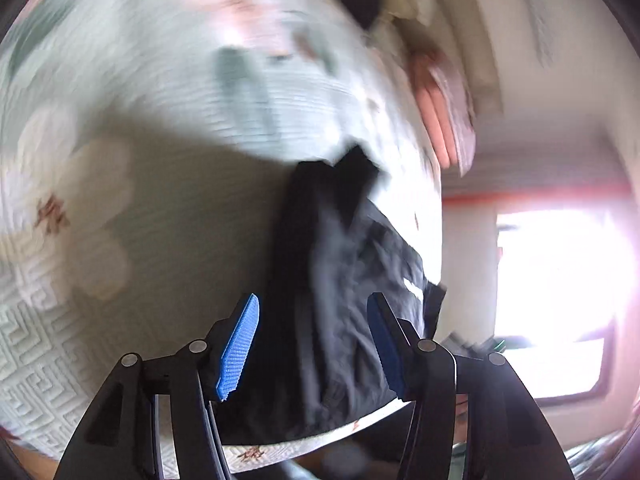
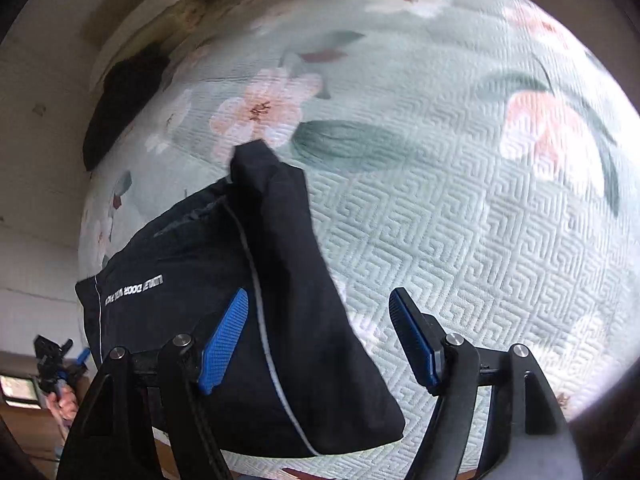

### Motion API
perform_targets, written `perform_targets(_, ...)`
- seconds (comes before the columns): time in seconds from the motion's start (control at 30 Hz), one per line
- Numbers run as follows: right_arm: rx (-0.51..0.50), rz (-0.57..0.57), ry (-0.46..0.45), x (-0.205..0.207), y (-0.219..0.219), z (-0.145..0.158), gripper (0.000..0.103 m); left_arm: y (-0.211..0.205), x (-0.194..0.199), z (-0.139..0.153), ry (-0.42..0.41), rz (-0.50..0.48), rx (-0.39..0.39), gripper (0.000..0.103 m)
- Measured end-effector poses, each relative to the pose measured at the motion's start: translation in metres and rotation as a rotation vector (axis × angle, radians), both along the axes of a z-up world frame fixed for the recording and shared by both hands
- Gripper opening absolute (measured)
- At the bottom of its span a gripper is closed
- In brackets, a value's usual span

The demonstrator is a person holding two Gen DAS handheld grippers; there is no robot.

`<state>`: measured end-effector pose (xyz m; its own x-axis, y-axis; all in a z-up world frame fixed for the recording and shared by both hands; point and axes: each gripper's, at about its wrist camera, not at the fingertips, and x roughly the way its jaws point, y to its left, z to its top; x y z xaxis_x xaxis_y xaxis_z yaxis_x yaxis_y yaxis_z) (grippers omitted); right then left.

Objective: Fold large clothes

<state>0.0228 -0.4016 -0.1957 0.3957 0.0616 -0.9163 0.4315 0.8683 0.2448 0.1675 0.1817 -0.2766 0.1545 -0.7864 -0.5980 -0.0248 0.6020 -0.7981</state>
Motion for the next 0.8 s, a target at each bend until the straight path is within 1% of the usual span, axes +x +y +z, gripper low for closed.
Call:
perform_targets(0.03,-0.079,0.05,-0.003,0.005,0.022,0.015,0.076,-0.014,-0.003,0.013,-0.032,-0.036,0.014,0.061)
perform_targets(0.1,-0.216,0.15,0.005,0.022,0.063,0.025,0.076,-0.04,-0.014,0.033,-0.089,-0.09,0.041,0.064)
perform_targets(0.13,-0.272,0.197,0.006,0.036,0.081,0.022,0.076,-0.051,-0.011,0.035,-0.106,-0.101,0.043,0.065)
perform_targets(0.17,-0.3,0.23,0.008,0.043,0.092,0.017,0.076,-0.069,-0.007,0.03,-0.111,-0.118,0.042,0.066)
perform_targets(0.2,-0.319,0.255,0.028,0.056,0.099,0.007,0.076,-0.078,-0.005,0.029,-0.107,-0.135,0.056,0.066)
perform_targets(0.23,-0.32,0.276,0.073,0.069,0.102,-0.011,0.075,-0.091,-0.004,0.021,-0.102,-0.151,0.1,0.066)
perform_targets(0.27,-0.32,0.286,0.121,0.08,0.102,-0.034,0.071,-0.095,-0.007,0.014,-0.093,-0.153,0.131,0.066)
perform_targets(0.3,-0.308,0.293,0.186,0.092,0.094,-0.071,0.07,-0.103,-0.004,-0.011,-0.071,-0.157,0.162,0.063)
perform_targets(0.33,-0.267,0.293,0.212,0.095,0.085,-0.093,0.069,-0.104,-0.002,-0.021,-0.059,-0.152,0.172,0.06)
perform_targets(0.37,-0.216,0.271,0.202,0.095,0.072,-0.107,0.07,-0.103,0.001,-0.031,-0.05,-0.127,0.158,0.053)
perform_targets(0.4,-0.164,0.23,0.181,0.097,0.061,-0.113,0.072,-0.101,0.009,-0.042,-0.034,-0.105,0.142,0.048)
perform_targets(0.43,-0.108,0.189,0.175,0.098,0.05,-0.116,0.073,-0.098,0.012,-0.046,-0.016,-0.088,0.132,0.045)
perform_targets(0.47,-0.082,0.166,0.18,0.1,0.045,-0.117,0.073,-0.093,0.014,-0.046,0.01,-0.068,0.13,0.037)
perform_targets(0.5,-0.086,0.165,0.19,0.102,0.045,-0.116,0.073,-0.09,0.011,-0.045,0.025,-0.058,0.137,0.034)
perform_targets(0.53,-0.115,0.182,0.199,0.102,0.048,-0.112,0.073,-0.092,0.012,-0.045,0.03,-0.051,0.154,0.034)
perform_targets(0.57,-0.151,0.198,0.202,0.1,0.053,-0.105,0.073,-0.092,0.008,-0.034,0.024,-0.053,0.199,0.034)
perform_targets(0.6,-0.169,0.209,0.202,0.096,0.056,-0.097,0.073,-0.097,0.008,-0.033,0.014,-0.064,0.236,0.036)
perform_targets(0.67,-0.171,0.229,0.161,0.08,0.06,-0.067,0.073,-0.107,-0.003,-0.004,-0.042,-0.112,0.316,0.037)
perform_targets(0.77,-0.165,0.226,0.092,0.049,0.065,-0.016,0.073,-0.112,-0.029,0.054,-0.133,-0.161,0.393,0.043)
perform_targets(0.8,-0.166,0.221,0.073,0.038,0.068,0.002,0.073,-0.112,-0.039,0.077,-0.179,-0.175,0.43,0.044)
